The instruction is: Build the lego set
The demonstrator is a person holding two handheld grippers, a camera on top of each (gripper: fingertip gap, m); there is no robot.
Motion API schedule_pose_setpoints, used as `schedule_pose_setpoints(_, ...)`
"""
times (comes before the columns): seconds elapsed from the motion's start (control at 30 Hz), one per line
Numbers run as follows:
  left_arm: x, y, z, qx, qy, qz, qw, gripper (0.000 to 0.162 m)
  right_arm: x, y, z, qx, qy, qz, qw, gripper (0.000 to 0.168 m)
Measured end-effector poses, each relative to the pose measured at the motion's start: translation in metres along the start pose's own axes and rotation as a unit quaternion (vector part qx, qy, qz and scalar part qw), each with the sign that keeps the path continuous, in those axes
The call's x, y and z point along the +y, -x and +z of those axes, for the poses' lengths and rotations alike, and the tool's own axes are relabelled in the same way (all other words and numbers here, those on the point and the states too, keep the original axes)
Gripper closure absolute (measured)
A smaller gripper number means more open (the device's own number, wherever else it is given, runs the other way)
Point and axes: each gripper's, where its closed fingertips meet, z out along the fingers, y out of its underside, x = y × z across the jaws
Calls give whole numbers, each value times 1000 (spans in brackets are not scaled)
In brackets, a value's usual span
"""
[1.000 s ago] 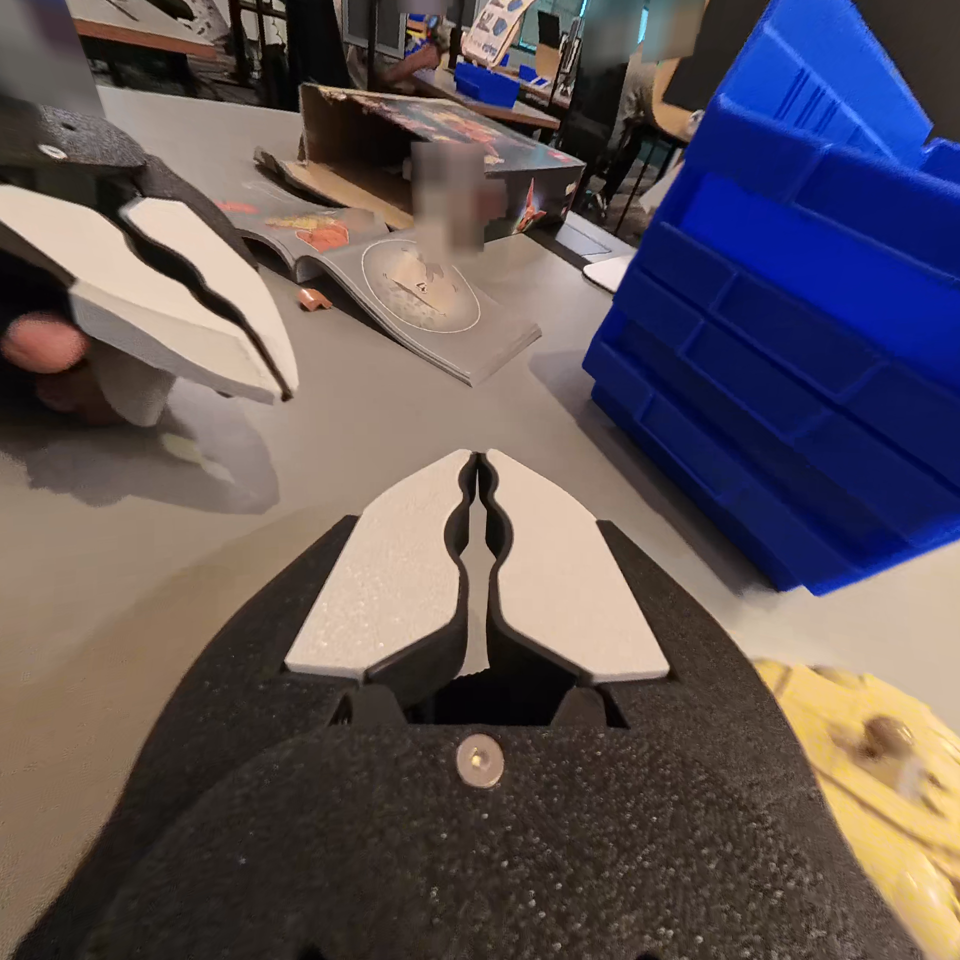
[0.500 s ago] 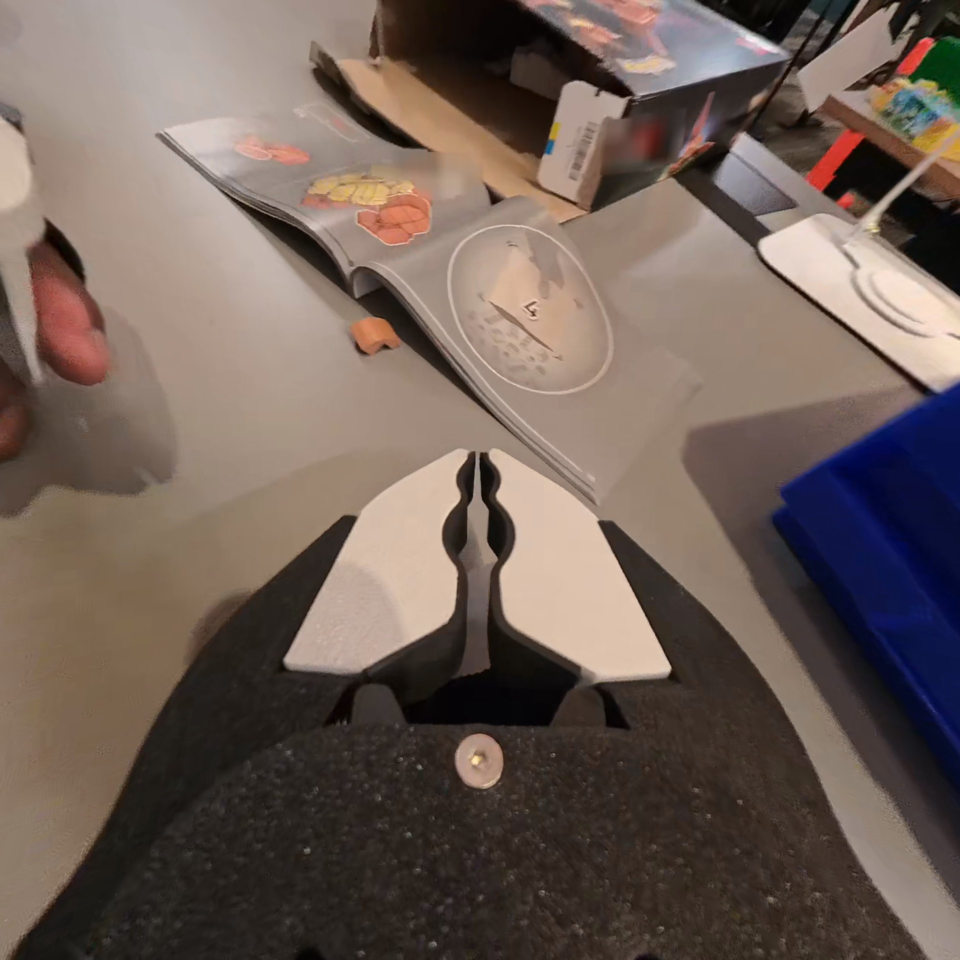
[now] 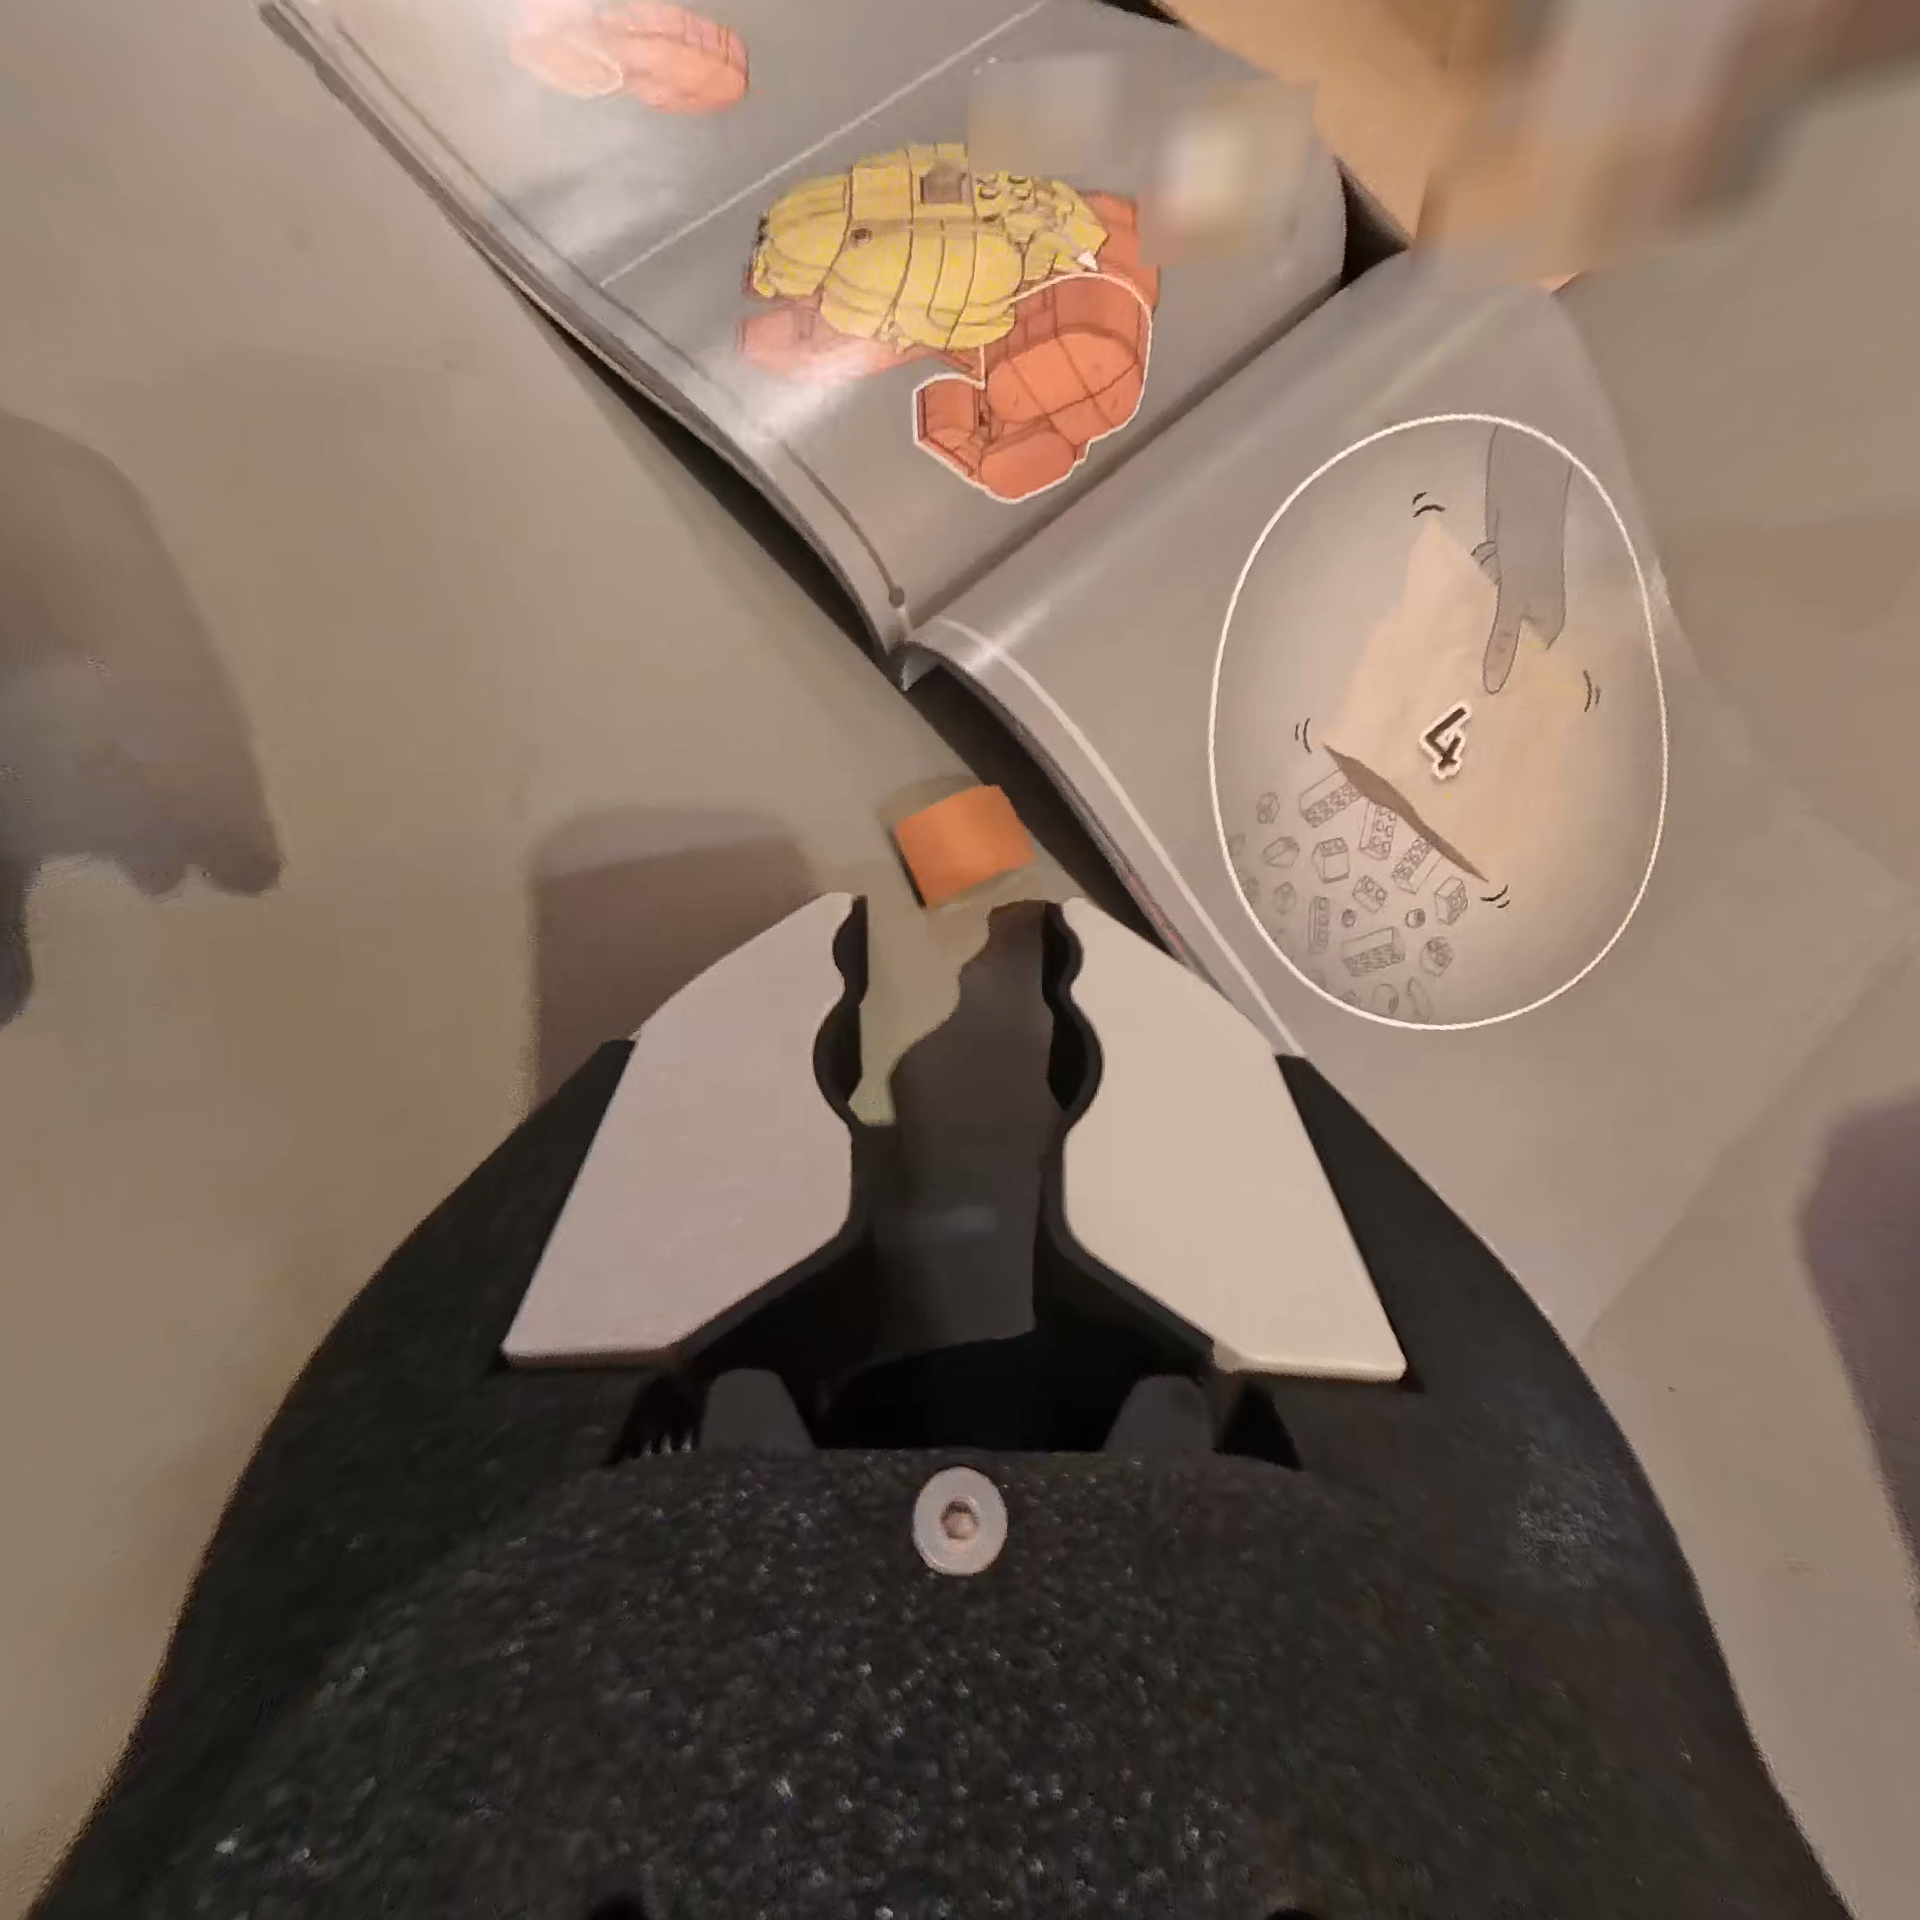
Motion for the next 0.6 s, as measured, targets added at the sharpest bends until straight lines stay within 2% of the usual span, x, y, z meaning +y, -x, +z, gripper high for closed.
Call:
schedule_pose_setpoints(0.07, -4, 3, -4, -2, -5, -6, 1000, 158, -4, -1, 4, 5, 4, 2, 1000, 131)
schedule_pose_setpoints(0.3, -3, 0, -5, 11, 4, -13, 1000, 158, -11, 4, 11, 10, 1, 9, 1000, 141)
schedule_pose_setpoints(0.6, -7, 2, -10, 9, -6, -20, 1000, 158, -8, 6, 5, 5, -7, -18, 1000, 142)
